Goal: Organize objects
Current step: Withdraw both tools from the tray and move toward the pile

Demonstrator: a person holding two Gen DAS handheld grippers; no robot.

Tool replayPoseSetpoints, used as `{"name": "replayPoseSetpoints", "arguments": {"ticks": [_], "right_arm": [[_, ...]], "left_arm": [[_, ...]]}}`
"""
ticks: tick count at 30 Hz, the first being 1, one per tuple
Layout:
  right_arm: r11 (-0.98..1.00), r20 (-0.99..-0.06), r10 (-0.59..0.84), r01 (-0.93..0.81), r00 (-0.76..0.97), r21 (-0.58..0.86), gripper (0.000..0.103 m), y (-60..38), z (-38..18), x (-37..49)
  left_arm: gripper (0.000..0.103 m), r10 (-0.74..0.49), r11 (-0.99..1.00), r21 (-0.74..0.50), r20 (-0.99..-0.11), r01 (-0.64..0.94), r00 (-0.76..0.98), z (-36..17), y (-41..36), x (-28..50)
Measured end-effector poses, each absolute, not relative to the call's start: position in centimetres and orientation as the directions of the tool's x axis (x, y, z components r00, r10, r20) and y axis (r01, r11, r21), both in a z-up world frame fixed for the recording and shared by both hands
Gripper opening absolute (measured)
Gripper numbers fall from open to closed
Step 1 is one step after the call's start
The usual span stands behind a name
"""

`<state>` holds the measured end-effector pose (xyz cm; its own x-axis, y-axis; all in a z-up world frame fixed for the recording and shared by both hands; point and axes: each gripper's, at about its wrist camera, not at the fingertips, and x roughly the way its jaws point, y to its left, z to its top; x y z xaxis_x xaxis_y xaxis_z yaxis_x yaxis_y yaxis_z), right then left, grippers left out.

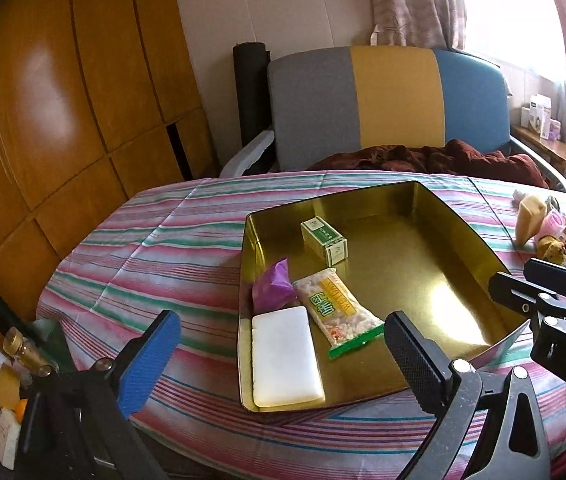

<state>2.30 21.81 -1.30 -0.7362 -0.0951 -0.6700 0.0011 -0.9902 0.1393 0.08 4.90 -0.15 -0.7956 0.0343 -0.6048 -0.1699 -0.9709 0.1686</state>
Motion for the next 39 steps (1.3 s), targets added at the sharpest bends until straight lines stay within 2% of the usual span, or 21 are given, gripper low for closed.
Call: {"name": "replayPoseSetpoints", "arguments": {"ticks": [16,39], "right_arm": [[-0.984,-0.674,-0.046,-0.083,-0.737,0.159,0.048,26.4,-0.9,2.8],[-0.877,-0.675,0.261,-0.462,-0.690,0.132,0.048,45.2,1.1,6.4]], "left_arm": [[0.102,0.070,-0.944,0.216,-0.607,-0.250,-0.791,0.1,7.8,0.7],[0.102,0.166,-0.874,0.253,-0.647,-0.415,-0.744,-0.9,14.0,1.4]]}}
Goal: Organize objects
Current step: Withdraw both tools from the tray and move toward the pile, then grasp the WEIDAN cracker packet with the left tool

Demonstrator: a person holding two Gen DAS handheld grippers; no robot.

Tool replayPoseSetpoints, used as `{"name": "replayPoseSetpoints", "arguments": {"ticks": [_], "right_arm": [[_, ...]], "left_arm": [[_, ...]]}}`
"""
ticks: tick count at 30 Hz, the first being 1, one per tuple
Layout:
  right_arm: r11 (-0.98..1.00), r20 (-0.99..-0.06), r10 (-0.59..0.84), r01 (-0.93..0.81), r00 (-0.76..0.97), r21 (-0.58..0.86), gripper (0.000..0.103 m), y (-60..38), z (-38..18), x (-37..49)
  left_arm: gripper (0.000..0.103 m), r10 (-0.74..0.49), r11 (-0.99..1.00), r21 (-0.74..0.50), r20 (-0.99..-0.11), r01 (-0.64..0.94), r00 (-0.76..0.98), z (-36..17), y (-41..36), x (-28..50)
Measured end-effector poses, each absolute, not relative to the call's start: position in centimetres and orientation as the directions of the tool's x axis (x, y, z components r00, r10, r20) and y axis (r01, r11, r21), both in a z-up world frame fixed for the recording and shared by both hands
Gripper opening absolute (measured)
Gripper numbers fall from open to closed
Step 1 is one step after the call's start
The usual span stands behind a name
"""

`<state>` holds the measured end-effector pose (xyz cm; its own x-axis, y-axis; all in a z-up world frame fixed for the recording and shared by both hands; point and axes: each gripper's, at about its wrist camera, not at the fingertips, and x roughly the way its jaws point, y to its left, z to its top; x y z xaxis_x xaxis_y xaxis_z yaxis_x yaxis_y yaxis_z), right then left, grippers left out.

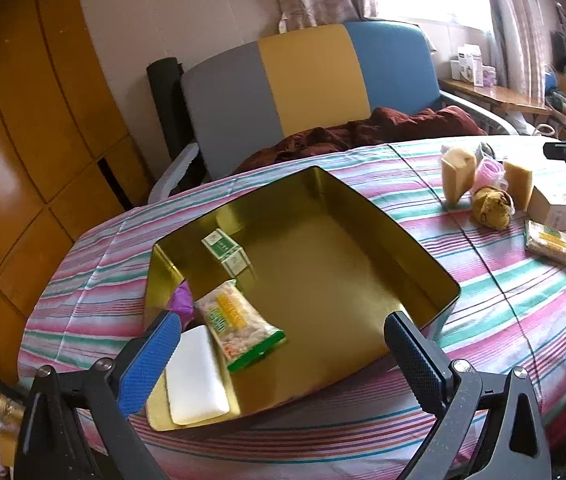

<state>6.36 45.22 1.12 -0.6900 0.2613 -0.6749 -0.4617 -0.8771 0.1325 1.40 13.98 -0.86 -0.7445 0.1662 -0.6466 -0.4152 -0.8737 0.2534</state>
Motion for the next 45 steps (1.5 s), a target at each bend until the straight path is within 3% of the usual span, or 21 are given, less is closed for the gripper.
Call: {"name": "replayPoseSetpoints", "arguments": {"ticks": [7,16,26,29,30,37,45], "right_arm": [[-0.825,-0.674,0.336,-0.550,-0.658,0.126,0.049,49.8,0.6,7.1],[-0.687,-0.697,0.273,-0.642,-0.663,0.341,0.049,55.2,-1.5,9.2],[-0.615,-0.663,0.234,-0.636,-0.711,0.466,0.050,56.6,-1.9,10.9],[-0.600,-0.655,0.216,-0.628,-0.724,0.496,0.050,56.8,-2.1,11.2],[-0.593,-0.654,0.207,-0.625,-0.728,0.508,0.050,57.0,-2.2,11.3],[-0.580,-0.648,0.156,-0.600,-0.746,0.551,0.050,57.4,-2.7,11.1],[-0.564,-0.664,0.120,-0.601,-0.738,0.567,0.050,57.9,-3.5,10.7]], "left_arm": [[0.102,0.188,-0.846,0.269,-0.657,-0.460,-0.730,-1.2,16.0,1.7],[0.102,0.221,-0.805,0.281,-0.675,-0.523,-0.703,-1.7,19.0,1.7],[0.102,0.402,-0.667,0.174,-0.735,-0.725,-0.546,-2.7,27.0,1.6],[0.095,0.461,-0.611,0.122,-0.748,-0.782,-0.477,-3.1,29.8,1.6],[0.089,0.486,-0.581,0.107,-0.749,-0.807,-0.449,-3.2,31.0,1.8],[0.089,0.590,-0.153,0.172,-0.774,-0.973,-0.229,-4.8,38.7,4.1],[0.093,0.535,0.183,0.278,-0.833,-0.943,-0.141,-7.3,44.6,5.6]]}}
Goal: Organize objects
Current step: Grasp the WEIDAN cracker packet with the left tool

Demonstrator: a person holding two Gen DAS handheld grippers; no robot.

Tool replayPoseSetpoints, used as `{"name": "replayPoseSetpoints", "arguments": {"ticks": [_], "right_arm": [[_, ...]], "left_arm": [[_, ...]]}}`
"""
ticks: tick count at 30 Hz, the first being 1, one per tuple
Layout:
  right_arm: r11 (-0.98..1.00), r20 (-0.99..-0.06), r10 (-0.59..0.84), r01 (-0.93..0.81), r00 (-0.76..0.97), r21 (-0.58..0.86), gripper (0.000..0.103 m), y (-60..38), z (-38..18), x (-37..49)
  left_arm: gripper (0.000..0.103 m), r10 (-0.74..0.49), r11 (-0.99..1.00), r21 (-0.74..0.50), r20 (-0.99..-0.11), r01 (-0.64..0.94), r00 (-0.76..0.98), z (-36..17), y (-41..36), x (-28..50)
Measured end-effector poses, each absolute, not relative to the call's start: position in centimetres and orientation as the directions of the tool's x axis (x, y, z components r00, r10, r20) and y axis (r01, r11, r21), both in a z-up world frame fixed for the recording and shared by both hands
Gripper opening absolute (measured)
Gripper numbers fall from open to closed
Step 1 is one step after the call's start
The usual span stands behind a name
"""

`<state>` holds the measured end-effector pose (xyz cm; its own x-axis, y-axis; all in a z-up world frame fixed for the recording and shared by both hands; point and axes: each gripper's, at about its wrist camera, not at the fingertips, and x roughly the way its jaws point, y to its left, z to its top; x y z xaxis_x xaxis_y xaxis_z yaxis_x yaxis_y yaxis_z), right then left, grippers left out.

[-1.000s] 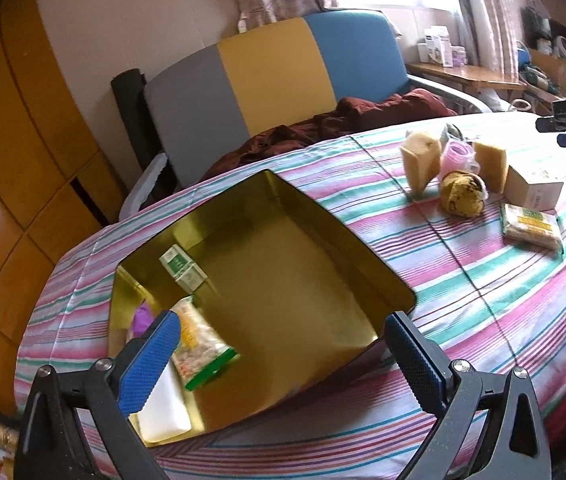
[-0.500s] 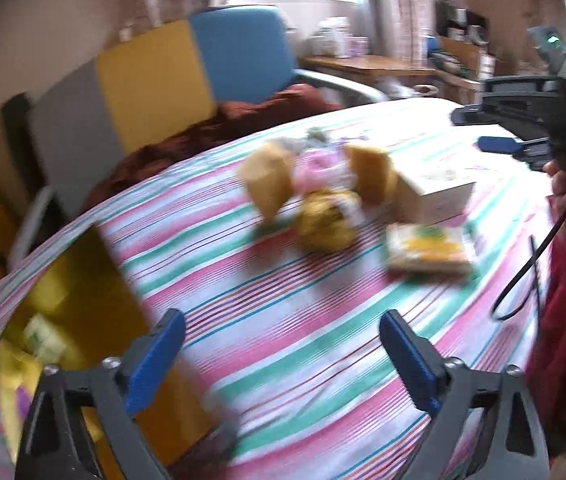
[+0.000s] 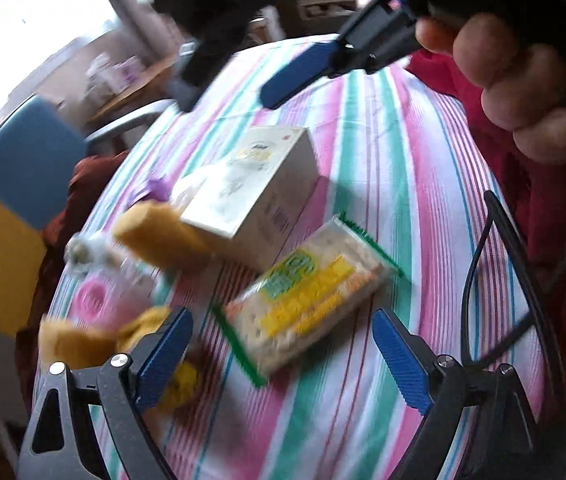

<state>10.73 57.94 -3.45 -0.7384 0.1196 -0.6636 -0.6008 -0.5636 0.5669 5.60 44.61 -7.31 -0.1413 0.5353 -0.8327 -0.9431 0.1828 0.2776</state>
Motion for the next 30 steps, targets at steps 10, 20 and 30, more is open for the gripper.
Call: {"name": "replayPoseSetpoints", "arguments": {"ticks": [10,20,30], "right_arm": [[-0.517,-0.667,0.116,-0.618,-0.736,0.592,0.050,58.7,-4.0,11.1],[-0.534,-0.708,0.115,-0.644,-0.697,0.547,0.050,58.3,-4.3,10.5],[-0.754,-0.820,0.071,-0.568,-0.568,0.328,0.052,55.7,-3.3,6.9]], "left_arm": [[0.070,0.478,0.199,0.072,-0.878,-0.977,0.033,-8.7,48.2,4.3],[0.051,0.522,-0.045,0.019,-0.852,-0.999,-0.040,-8.8,42.9,5.6],[0.051,0.534,-0.303,0.004,-0.828,-0.953,-0.174,-9.1,34.5,5.5]]}}
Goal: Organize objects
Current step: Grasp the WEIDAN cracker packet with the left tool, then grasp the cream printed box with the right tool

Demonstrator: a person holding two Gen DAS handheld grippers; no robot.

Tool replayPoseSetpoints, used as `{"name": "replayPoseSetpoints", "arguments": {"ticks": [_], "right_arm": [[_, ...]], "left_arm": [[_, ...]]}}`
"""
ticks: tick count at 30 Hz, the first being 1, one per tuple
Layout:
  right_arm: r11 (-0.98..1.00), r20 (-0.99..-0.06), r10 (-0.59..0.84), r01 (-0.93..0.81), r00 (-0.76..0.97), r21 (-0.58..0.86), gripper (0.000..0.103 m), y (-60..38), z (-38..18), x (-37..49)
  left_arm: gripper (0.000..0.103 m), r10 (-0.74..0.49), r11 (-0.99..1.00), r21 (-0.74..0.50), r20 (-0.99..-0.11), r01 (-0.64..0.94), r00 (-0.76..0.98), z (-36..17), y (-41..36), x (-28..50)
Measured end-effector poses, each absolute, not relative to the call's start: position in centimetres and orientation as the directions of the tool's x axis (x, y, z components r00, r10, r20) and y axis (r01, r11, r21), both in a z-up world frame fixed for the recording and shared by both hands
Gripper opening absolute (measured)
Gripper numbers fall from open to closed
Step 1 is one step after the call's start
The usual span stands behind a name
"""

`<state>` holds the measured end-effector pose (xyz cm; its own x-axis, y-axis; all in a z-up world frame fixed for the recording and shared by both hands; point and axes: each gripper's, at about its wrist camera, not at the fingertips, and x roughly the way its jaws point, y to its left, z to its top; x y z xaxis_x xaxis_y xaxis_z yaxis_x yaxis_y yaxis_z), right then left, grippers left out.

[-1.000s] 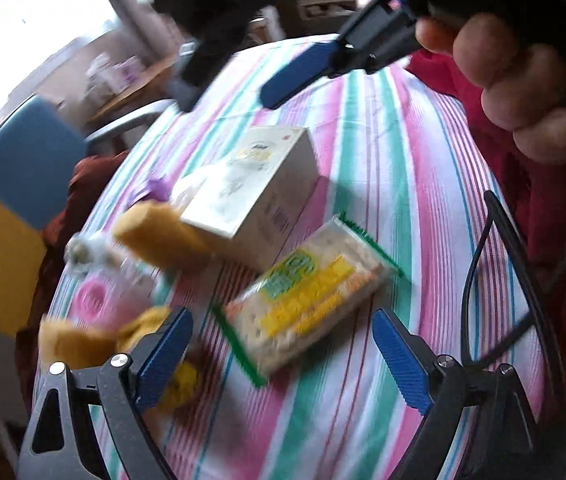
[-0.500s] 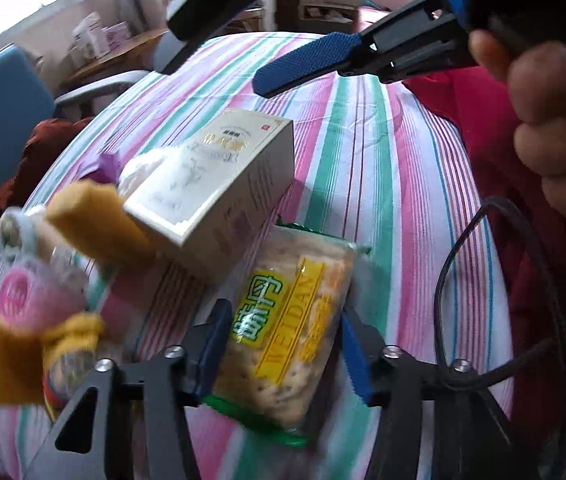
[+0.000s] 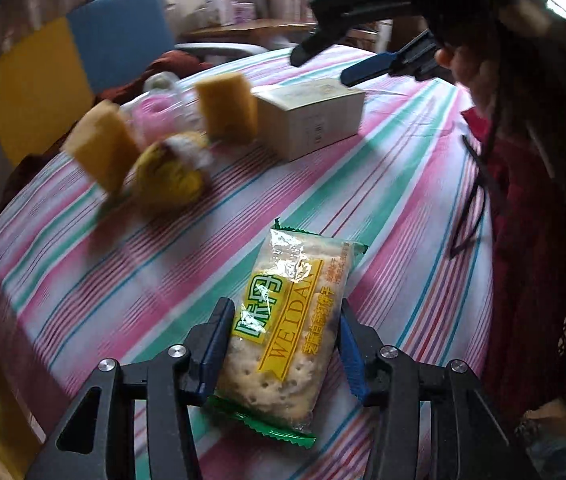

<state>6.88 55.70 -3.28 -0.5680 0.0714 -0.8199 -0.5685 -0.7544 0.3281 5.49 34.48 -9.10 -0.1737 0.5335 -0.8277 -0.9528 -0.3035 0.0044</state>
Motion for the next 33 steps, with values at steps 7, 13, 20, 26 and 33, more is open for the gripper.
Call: {"name": "replayPoseSetpoints", "arguments": {"ticks": [7,13,20,26,33], "right_arm": [[-0.995,-0.923,0.079,-0.080,-0.377,-0.052,0.072,52.0,-2.1,3.0],[-0.958,-0.953,0.222,0.135,-0.206,-0.252,0.073,51.3,-5.7,0.8],[-0.942,-0.953,0.263,0.171,-0.151,-0.287,0.076,51.8,-8.6,-0.7],[-0.968,-0.965,0.181,0.141,-0.191,-0.209,0.070,50.8,-7.7,1.5],[-0.978,-0.964,0.186,0.060,-0.192,-0.201,0.061,49.2,-9.1,1.8]], "left_arm": [[0.050,0.555,-0.336,-0.020,-0.812,-0.942,-0.181,-9.4,33.0,5.1],[0.050,0.574,-0.345,-0.046,-0.801,-0.938,-0.172,-9.4,32.4,4.6],[0.051,0.577,-0.349,-0.055,-0.799,-0.935,-0.169,-9.3,32.2,4.4],[0.051,0.579,-0.361,-0.050,-0.795,-0.931,-0.181,-9.3,32.1,4.6],[0.051,0.572,-0.375,-0.044,-0.797,-0.926,-0.194,-9.1,31.9,4.7]]}}
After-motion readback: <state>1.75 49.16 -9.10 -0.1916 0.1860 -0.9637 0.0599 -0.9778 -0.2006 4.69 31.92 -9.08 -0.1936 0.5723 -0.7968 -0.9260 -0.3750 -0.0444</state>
